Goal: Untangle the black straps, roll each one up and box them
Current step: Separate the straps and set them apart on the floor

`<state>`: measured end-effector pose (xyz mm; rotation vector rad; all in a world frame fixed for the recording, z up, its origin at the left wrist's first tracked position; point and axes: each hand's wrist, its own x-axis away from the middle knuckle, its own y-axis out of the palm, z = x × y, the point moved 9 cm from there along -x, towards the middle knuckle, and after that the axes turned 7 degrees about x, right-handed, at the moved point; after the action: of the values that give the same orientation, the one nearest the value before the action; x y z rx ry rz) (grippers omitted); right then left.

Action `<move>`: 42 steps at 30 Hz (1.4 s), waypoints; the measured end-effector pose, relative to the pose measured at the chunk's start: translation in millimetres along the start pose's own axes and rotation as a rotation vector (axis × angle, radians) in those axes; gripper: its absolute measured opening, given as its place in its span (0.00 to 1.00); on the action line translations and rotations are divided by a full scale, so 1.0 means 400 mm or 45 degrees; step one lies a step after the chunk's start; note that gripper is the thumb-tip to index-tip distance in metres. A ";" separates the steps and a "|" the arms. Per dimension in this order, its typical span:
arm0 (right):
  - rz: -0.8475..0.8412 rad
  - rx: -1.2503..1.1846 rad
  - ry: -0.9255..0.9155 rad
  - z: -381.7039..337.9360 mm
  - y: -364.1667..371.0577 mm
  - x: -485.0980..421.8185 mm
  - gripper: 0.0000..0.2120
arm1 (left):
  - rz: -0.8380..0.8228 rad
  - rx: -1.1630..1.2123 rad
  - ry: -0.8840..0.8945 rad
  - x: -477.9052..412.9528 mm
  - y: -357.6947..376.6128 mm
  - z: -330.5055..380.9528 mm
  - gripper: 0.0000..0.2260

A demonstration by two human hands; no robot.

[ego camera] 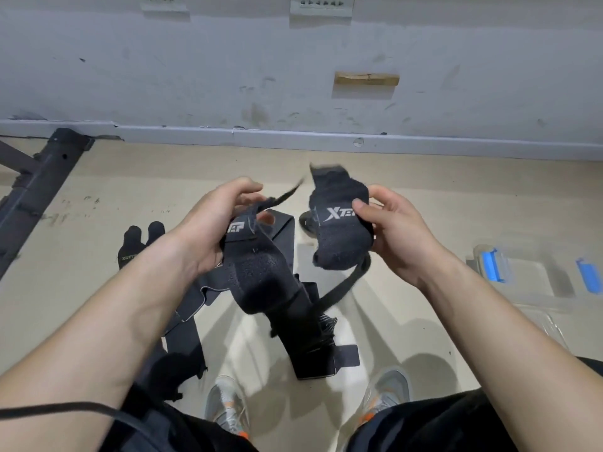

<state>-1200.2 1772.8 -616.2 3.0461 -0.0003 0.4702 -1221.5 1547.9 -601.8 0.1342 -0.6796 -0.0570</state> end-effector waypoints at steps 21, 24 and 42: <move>0.013 0.119 -0.109 -0.094 -0.033 0.022 0.06 | -0.184 0.343 0.101 -0.010 0.057 0.000 0.13; -0.078 0.053 -0.163 -0.105 0.008 0.035 0.05 | -0.104 0.359 0.116 -0.016 0.063 -0.012 0.12; 0.113 0.338 -0.246 -0.091 0.062 0.032 0.05 | -0.383 0.647 0.063 0.014 0.163 -0.018 0.13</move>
<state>-1199.2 1750.3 -576.3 3.3512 -0.0887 0.1910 -1212.1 1612.6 -594.6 0.7243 -0.6088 -0.1688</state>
